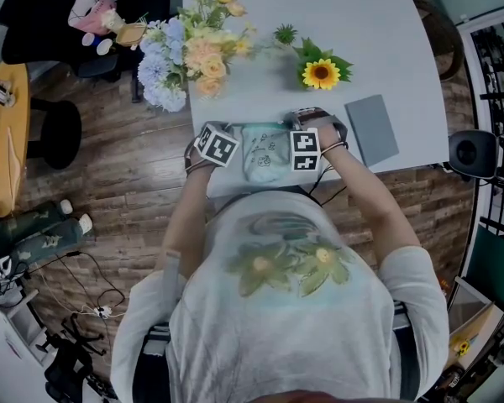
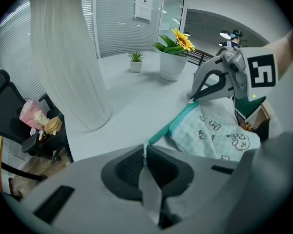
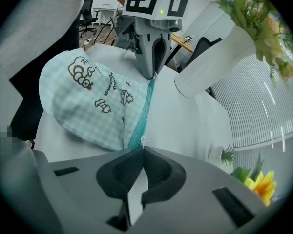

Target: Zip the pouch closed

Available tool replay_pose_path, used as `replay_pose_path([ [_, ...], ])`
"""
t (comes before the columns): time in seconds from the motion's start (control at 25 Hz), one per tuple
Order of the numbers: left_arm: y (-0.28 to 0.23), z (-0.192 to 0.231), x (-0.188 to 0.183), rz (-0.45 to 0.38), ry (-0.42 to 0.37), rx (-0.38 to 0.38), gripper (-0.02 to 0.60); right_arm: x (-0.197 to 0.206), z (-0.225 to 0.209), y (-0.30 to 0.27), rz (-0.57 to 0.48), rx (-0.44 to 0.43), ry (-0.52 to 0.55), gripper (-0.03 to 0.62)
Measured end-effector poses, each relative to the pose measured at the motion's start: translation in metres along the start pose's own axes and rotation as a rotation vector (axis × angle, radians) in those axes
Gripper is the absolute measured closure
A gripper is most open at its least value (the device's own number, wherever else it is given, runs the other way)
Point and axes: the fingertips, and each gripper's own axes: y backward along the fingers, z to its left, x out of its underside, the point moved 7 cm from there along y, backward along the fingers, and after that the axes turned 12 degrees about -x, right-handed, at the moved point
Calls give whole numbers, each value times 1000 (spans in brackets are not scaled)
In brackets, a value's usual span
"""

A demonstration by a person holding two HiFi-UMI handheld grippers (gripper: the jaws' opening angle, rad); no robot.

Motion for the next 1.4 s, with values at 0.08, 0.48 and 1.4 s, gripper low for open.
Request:
replay_pose_path([
  [0.08,0,0,0,-3,1,0,554,8,2,-1,4,-4,-17,578],
  [0.48,-1,0,0,-1,2,2,554,15,6,-6,-34,15,-130,577],
  [1.4,44,7,-1,-221,296,-34,449,17,13,41,-349,104,-652,507],
])
